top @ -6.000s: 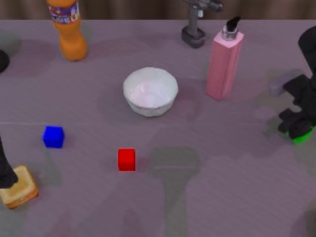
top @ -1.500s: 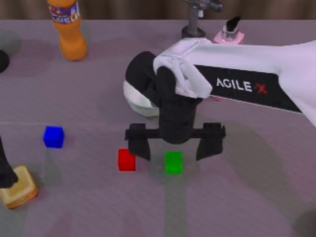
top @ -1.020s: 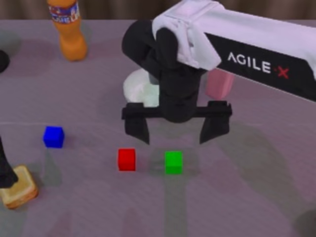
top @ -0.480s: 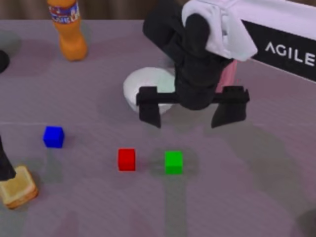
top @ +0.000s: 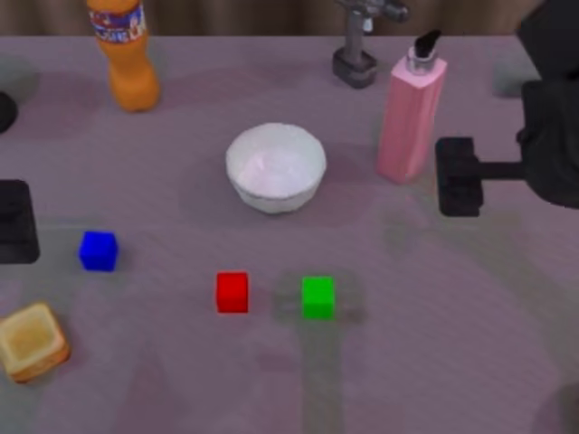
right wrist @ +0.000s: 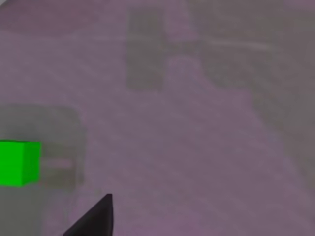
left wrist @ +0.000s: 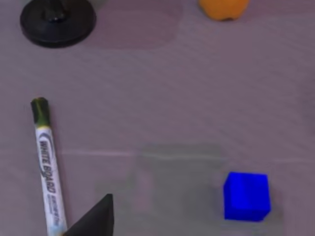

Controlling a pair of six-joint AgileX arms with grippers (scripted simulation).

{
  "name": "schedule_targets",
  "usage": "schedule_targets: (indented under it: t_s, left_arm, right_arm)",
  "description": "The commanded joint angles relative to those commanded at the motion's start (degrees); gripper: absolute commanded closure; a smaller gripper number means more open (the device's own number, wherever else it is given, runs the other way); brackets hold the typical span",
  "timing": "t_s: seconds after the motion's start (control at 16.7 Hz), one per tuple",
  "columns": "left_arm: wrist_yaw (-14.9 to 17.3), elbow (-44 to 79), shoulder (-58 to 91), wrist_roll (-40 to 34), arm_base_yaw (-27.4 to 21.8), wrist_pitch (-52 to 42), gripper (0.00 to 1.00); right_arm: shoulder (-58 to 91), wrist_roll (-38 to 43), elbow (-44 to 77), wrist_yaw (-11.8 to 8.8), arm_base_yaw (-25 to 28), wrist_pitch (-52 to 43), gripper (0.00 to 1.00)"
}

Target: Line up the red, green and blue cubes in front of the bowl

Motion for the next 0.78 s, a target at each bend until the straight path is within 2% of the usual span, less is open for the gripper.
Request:
schedule_targets:
  t_s: [0.3,0.54,0.78]
  left_arm:
    - [0.0,18.6,28.9,-1.0,-2.4,-14.9,0.0]
    - [0.2,32.2,47.2,-1.8,-4.2,-25.1,0.0]
    - [0.3,43.4,61.3,-2.5,-5.5,-32.5,0.0]
  right_arm:
    - [-27.9,-10.1,-28.6,-0.4,-10.1,13.2,0.0]
    - [-51.2,-16.7,-48.0,-2.5,-17.4,25.7,0.0]
    - [-70.8,-21.5,-61.1,-5.0,-23.1,38.6,0.0]
